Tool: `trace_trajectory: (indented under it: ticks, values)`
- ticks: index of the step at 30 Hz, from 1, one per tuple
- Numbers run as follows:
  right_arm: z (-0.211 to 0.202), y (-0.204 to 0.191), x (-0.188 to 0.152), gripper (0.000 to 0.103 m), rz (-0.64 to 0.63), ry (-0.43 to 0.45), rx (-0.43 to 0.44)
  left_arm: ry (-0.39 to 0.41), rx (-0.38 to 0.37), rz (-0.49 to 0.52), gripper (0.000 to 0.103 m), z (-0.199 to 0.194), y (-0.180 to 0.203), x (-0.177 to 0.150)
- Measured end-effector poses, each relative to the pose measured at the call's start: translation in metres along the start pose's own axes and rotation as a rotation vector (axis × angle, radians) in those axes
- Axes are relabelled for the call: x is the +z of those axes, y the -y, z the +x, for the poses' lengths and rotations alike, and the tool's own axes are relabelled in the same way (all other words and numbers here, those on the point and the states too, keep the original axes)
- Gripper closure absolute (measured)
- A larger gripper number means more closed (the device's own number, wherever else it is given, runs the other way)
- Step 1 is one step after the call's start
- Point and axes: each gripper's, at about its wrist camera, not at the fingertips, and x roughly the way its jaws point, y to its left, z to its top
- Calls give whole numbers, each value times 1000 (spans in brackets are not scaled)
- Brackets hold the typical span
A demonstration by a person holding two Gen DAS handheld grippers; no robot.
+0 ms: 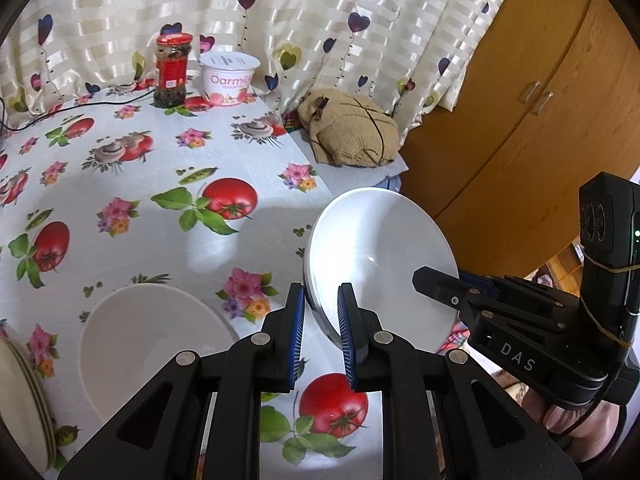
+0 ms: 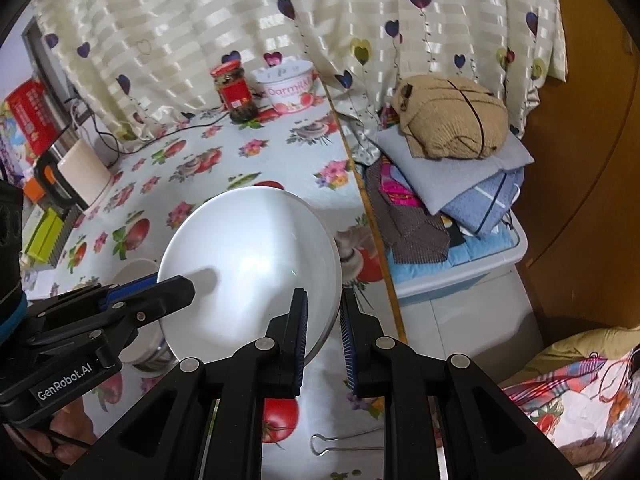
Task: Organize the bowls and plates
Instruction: 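Carry the white bowl with the left gripper over the steel bowl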
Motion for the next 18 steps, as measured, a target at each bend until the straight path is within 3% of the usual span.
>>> trace_trajectory:
  ticks: [18]
  values:
    - [-8, -53, 10, 87, -86, 14, 48, 41, 53, -49, 85, -41, -33, -6]
